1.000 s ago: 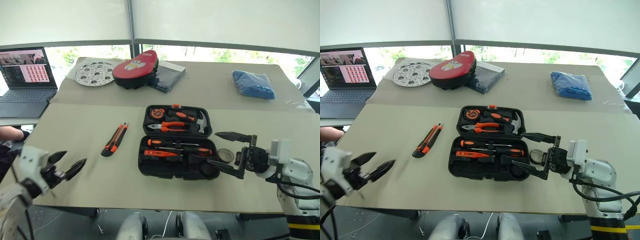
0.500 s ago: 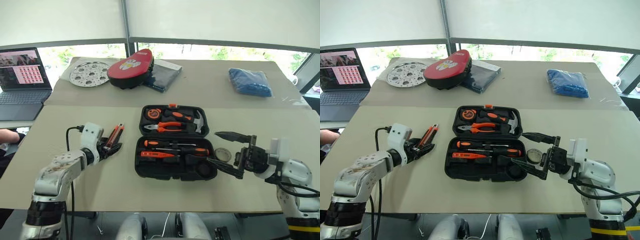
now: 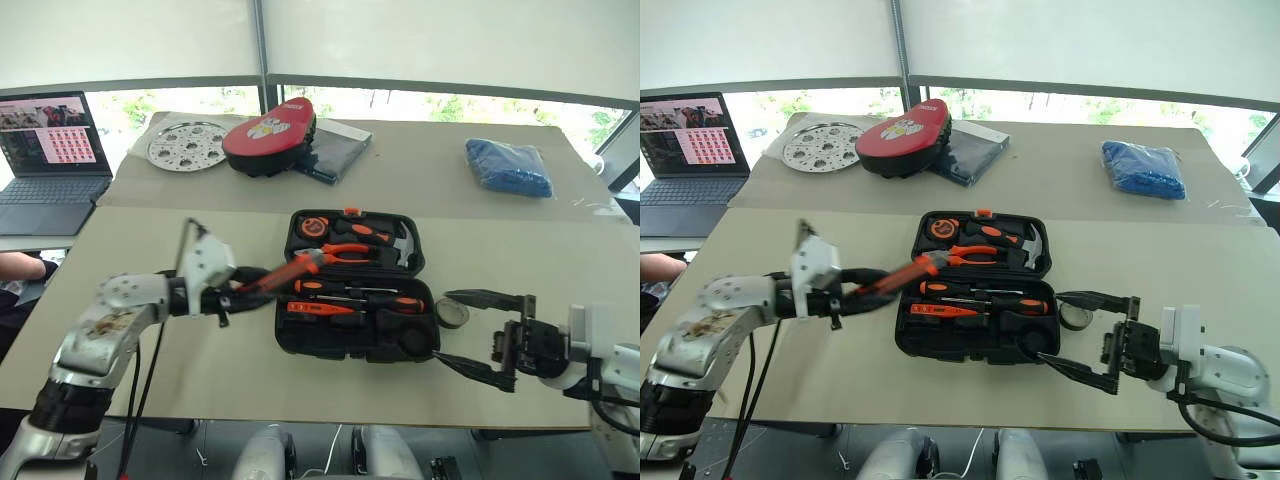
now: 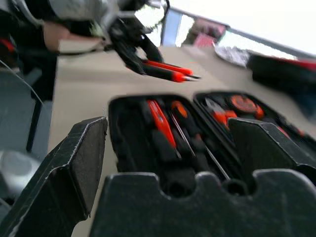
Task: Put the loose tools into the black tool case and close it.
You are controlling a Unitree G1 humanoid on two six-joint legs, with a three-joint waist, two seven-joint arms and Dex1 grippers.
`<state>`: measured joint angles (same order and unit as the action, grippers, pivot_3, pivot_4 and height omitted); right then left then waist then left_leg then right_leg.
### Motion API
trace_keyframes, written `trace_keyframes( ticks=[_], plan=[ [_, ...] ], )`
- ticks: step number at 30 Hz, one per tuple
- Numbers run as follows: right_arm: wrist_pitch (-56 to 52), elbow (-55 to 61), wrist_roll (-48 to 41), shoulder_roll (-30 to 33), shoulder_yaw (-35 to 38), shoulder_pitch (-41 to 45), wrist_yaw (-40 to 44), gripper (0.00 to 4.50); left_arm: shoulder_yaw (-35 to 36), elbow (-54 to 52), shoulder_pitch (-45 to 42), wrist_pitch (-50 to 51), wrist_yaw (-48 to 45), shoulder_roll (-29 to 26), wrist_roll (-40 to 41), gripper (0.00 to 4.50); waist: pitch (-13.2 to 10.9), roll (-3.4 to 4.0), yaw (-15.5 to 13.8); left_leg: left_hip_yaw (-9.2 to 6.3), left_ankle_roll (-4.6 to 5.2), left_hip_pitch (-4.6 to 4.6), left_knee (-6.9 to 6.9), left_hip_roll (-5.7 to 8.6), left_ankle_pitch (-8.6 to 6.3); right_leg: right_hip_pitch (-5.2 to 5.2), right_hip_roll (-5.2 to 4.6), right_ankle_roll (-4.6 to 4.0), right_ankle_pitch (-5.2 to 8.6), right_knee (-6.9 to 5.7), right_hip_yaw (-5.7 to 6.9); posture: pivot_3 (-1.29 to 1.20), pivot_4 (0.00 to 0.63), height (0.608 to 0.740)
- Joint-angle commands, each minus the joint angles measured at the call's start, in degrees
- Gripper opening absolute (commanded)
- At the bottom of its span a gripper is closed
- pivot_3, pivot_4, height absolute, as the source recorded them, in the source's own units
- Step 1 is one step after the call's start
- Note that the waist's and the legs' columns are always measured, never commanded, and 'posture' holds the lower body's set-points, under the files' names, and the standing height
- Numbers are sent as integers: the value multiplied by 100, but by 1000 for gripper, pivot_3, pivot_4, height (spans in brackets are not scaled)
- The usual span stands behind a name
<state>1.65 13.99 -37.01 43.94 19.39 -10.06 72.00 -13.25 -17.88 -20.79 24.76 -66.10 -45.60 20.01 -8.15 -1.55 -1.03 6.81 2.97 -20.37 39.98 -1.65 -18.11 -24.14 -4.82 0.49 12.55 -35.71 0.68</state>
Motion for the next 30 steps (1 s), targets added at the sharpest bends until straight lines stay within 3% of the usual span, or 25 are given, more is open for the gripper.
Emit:
trace_keyframes(
  ticks=[1,5,11,18,25,27,30],
  plan=[
    [-133,125,-2,198,142,-179,168,4500,-668,-120,-376,310,-115,118,-377,1759,-1,-2,28,0,28,0,0,0,-16,0,3,8,1,-1,-2,0,150,740],
    [-192,206,117,370,142,-365,250,4500,-1335,29,-788,499,-69,315,-920,1759,-3,-4,39,-9,17,-3,3,-14,-9,-6,40,12,4,-5,-10,0,150,740],
    [-271,307,154,446,255,-590,242,4500,-1676,177,-1145,662,31,744,-1214,1759,-3,-6,20,-15,17,-4,6,-14,-9,-3,40,13,6,-7,-9,0,150,740],
    [-309,348,218,465,252,-605,185,4500,-1979,333,-1416,657,-290,784,-1448,1759,-3,-6,10,-18,23,-10,22,-13,-12,-1,38,16,5,-6,-8,0,150,740],
    [-327,314,325,450,174,-492,103,4500,-1792,161,-1433,1471,-315,759,-1169,1759,-3,-5,20,-19,23,-10,24,-15,-12,-1,40,16,6,-8,-7,0,150,740],
    [-322,277,360,433,134,-433,84,4500,-1716,90,-1434,1530,-362,780,-1043,2752,-3,-6,25,-19,23,-10,24,-15,-12,-2,40,17,6,-9,-8,0,150,740],
    [-321,190,361,421,112,-316,103,4500,-1195,189,-1504,1479,-202,1100,-642,3678,-3,-6,19,-19,23,-10,26,-15,-12,-2,39,17,6,-11,-8,0,150,740]
  ],
)
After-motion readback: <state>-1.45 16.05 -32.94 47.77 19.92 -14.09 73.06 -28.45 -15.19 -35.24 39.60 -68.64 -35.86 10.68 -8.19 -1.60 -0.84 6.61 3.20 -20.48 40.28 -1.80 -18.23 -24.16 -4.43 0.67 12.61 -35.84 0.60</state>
